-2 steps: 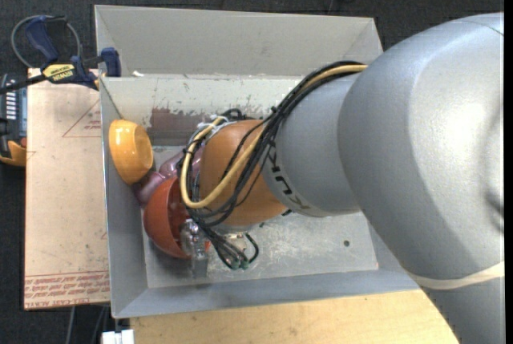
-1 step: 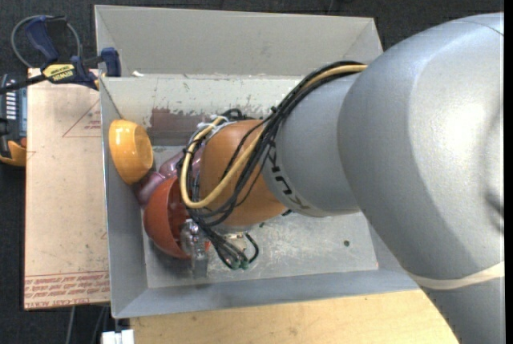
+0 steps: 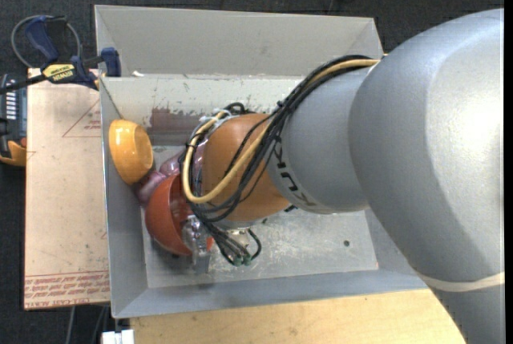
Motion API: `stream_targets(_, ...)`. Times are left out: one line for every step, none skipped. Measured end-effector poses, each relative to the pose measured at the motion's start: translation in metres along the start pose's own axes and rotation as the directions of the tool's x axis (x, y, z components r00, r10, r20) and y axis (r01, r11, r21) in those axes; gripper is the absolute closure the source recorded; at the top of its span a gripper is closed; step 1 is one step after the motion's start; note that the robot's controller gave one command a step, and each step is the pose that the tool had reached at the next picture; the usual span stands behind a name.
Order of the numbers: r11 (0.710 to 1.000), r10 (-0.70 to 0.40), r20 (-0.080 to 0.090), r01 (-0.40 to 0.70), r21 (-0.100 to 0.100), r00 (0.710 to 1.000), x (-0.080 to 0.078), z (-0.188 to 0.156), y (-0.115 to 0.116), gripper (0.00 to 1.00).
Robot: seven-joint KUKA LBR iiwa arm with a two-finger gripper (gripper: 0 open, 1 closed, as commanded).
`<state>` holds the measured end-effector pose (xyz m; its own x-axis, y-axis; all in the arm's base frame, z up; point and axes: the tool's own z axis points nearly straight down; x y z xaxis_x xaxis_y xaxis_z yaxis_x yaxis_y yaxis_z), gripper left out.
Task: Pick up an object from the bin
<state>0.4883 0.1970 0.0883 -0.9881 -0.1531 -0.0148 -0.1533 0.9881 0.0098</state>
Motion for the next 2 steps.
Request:
stream_targets(1.000, 0.001, -0.002, -0.001, 0.000, 1.000, 0.0002, -0.0239, 0.0002, 1.00)
stream_targets(1.000, 0.001, 0.001, -0.001, -0.001, 1.000, -0.0008, -0.0333, 0.0006, 1.00)
